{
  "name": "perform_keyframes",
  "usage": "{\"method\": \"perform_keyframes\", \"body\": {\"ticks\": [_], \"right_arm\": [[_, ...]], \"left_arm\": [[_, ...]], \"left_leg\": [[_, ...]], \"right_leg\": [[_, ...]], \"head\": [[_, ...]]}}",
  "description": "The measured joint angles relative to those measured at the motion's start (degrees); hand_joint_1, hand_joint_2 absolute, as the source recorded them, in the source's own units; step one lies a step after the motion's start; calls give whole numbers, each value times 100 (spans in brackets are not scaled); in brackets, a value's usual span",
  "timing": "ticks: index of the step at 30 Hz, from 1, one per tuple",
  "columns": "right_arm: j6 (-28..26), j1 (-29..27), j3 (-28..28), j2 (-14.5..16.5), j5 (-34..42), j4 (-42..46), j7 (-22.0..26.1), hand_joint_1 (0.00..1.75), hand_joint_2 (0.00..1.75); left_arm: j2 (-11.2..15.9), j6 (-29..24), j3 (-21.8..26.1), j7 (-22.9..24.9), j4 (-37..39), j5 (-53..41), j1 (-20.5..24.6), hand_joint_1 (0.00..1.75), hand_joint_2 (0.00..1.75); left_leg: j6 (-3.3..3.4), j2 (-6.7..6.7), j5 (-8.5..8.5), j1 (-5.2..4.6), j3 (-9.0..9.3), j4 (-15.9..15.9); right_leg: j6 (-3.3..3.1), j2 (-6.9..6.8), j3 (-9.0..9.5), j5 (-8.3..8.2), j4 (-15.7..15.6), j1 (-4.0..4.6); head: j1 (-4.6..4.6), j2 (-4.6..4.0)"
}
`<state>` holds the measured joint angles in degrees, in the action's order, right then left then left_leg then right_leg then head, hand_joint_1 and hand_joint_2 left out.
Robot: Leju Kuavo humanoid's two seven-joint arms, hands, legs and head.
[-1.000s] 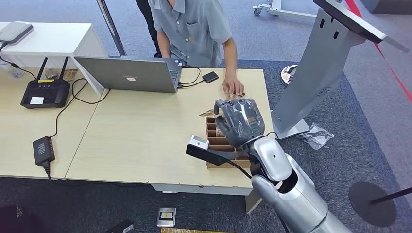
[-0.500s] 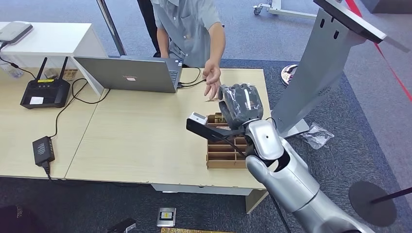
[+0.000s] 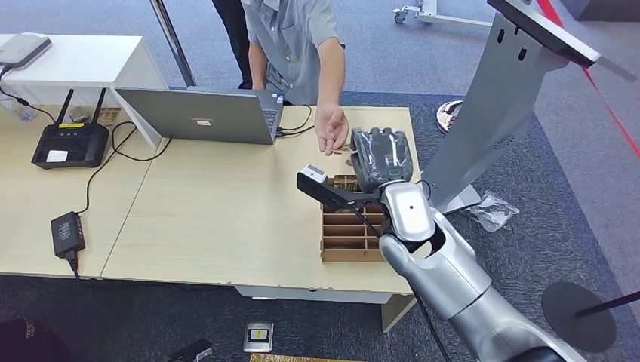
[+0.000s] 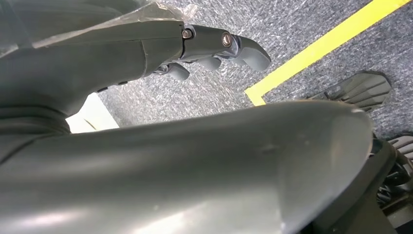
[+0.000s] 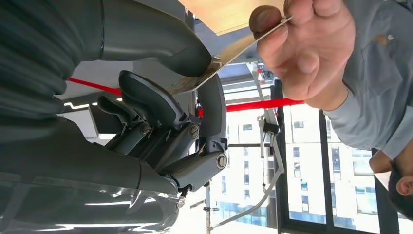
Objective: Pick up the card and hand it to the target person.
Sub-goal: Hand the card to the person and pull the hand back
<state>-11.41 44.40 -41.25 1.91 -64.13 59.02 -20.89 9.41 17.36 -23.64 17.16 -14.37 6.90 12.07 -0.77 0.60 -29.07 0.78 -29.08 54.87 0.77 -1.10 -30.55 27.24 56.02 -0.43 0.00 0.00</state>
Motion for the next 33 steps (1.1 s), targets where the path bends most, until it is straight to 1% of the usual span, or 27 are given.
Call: {"method": "perform_keyframes", "body": {"ticks": [1,2,3,5,9,14,17,20,26,29,33], "right_arm": [[-3,-63,81,21,178,26,48,5,175],[-2,-140,157,27,416,93,145,0,175],[-10,-209,204,18,604,167,227,0,175],[-3,-455,337,-21,1263,484,484,0,175],[76,-860,414,-138,2141,1088,738,0,175],[299,-1371,561,-295,3626,1688,1533,0,175],[404,-1624,652,-429,4185,1869,1813,0,175],[420,-1857,726,-560,4414,1992,1887,0,175],[286,-2391,982,-767,4731,2099,1848,0,175],[260,-2530,1018,-877,4717,2131,1808,0,175],[204,-2598,1086,-916,4651,2139,1620,0,175]], "left_arm": [[6,-5,15,0,-2,10,-9,0,0],[16,-14,35,-2,-5,24,-25,0,0],[26,-19,52,-10,-9,36,-44,0,0],[55,-38,113,-38,-19,77,-106,0,0],[93,-70,208,-113,-23,138,-218,0,0],[124,-111,304,-255,-1,200,-336,0,0],[135,-139,356,-342,26,239,-404,0,0],[144,-166,408,-418,53,282,-475,0,0],[139,-221,474,-562,95,336,-595,0,0],[148,-209,426,-534,71,285,-540,0,0],[149,-194,373,-470,34,224,-457,0,0]], "left_leg": [[0,0,1,0,0,-1],[0,-1,0,1,2,-1],[0,-2,0,1,2,-2],[0,-4,1,2,3,-3],[2,-8,5,4,7,-11],[0,-9,-4,5,5,-4],[1,-16,-3,5,3,-2],[0,-16,-3,4,5,-3],[0,-20,-3,5,8,-7],[0,-25,-3,3,8,-7],[0,-25,-3,3,0,0]], "right_leg": [[0,1,1,-1,-1,1],[0,-2,2,1,-1,1],[-1,-3,3,0,-2,1],[-1,-4,4,0,-4,2],[-2,0,10,-5,-14,4],[0,-8,9,5,-9,5],[-1,-14,9,6,-8,5],[0,-16,11,7,-10,4],[0,-19,16,7,-15,5],[1,-24,16,8,-15,3],[0,-25,7,8,-8,3]], "head": [[0,0],[0,0],[0,0],[0,0],[0,0],[0,0],[0,0],[0,0],[0,0],[0,0],[0,0]]}}
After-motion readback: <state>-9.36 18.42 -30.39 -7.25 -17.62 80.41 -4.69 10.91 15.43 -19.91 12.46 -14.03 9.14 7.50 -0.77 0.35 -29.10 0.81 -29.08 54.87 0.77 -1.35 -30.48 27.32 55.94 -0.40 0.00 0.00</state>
